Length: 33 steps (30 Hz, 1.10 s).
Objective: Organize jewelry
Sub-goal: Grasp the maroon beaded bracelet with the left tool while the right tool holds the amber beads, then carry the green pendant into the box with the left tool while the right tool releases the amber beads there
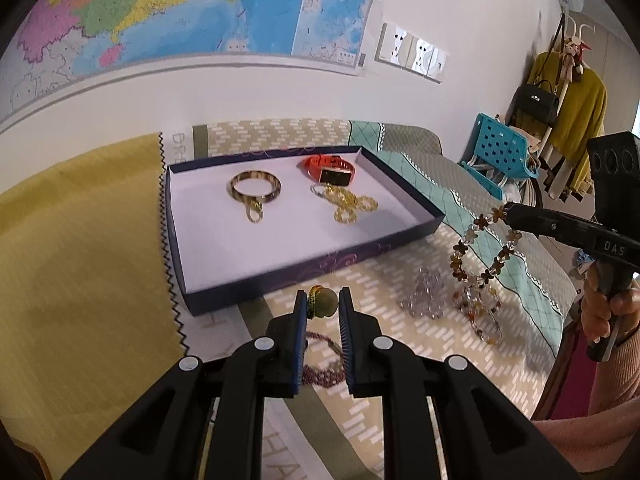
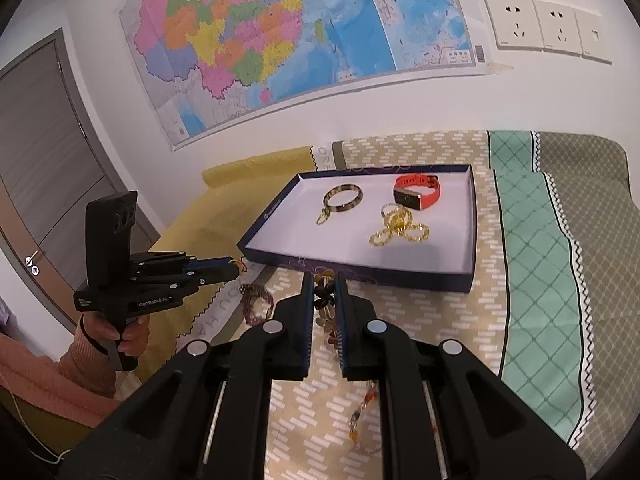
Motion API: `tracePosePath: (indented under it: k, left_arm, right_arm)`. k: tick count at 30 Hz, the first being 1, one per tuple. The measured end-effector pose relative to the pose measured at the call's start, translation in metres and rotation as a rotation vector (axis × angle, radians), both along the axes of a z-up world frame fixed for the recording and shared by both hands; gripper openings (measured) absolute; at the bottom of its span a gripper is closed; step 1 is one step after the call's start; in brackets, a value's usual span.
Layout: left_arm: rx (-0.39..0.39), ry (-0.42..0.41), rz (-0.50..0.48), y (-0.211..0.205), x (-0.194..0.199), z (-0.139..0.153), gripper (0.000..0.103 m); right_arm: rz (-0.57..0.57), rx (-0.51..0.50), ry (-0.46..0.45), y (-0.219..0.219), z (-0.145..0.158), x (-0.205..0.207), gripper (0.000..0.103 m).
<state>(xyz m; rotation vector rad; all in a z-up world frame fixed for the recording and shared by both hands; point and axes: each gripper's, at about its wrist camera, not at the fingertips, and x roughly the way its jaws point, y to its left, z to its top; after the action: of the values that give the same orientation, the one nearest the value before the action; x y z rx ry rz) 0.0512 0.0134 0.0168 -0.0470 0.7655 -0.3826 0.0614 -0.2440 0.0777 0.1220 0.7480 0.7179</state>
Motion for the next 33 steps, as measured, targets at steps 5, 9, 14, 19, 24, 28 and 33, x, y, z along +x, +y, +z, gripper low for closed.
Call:
tracePosePath:
  k: [5, 9, 14, 19, 24, 28, 33]
  left_arm:
    - [0.003, -0.010, 0.006, -0.002, 0.010, 0.006, 0.014]
    - [0.012, -0.020, 0.006, -0.004, 0.016, 0.009, 0.014]
    - [0.021, -0.029, 0.009, -0.005, 0.023, 0.013, 0.014]
    - [0.026, -0.034, 0.007, -0.006, 0.030, 0.015, 0.014]
    - [0.032, -0.039, 0.004, -0.007, 0.036, 0.017, 0.014]
    - [0.034, -0.039, 0.009, -0.008, 0.042, 0.017, 0.014]
    - [0.046, -0.036, 0.021, -0.007, 0.050, 0.016, 0.014]
  right_arm:
    - [-0.013, 0.008, -0.012, 0.003, 0.005, 0.015, 0.010]
    - [-0.022, 0.014, -0.018, 0.004, 0.009, 0.026, 0.010]
    - [-0.031, 0.014, -0.014, 0.006, 0.010, 0.039, 0.010]
    - [-0.039, 0.019, -0.014, 0.007, 0.010, 0.050, 0.010]
    - [-0.050, 0.013, -0.021, 0.008, 0.012, 0.059, 0.010]
    - [-0.058, 0.004, -0.017, 0.009, 0.010, 0.069, 0.010]
    - [-0.069, -0.004, -0.015, 0.010, 0.007, 0.078, 0.010]
